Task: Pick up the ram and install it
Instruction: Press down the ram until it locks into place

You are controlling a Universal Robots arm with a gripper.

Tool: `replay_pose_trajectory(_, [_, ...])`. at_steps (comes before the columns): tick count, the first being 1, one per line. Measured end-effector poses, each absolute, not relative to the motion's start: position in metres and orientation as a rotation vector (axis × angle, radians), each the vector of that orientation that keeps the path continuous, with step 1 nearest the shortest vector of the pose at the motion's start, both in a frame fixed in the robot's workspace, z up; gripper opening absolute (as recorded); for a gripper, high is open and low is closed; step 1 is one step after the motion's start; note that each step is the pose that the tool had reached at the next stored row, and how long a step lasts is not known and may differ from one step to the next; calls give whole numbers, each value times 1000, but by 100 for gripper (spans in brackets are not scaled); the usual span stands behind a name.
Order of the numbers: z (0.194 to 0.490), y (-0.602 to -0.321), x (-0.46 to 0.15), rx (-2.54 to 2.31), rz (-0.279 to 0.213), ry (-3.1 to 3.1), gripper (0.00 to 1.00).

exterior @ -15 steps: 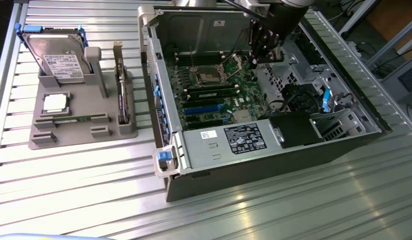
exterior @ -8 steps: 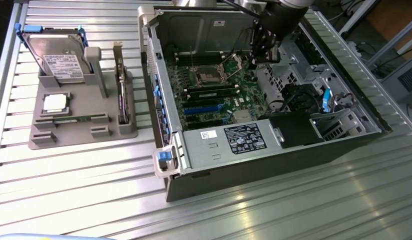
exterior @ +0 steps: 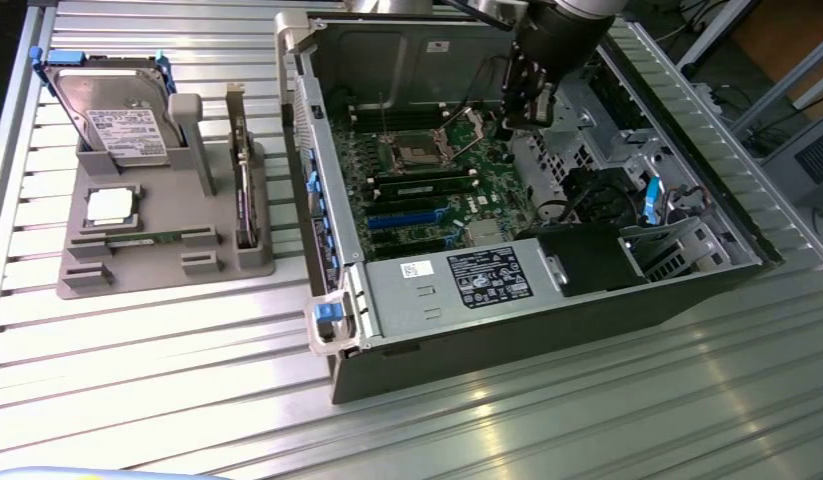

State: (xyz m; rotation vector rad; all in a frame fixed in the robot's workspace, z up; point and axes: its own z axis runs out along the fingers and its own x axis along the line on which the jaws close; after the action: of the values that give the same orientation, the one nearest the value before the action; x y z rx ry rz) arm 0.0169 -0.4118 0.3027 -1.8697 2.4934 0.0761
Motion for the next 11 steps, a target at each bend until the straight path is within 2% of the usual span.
replay_pose_trajectory(11, [300,-412,17,-1532,70,2707,10])
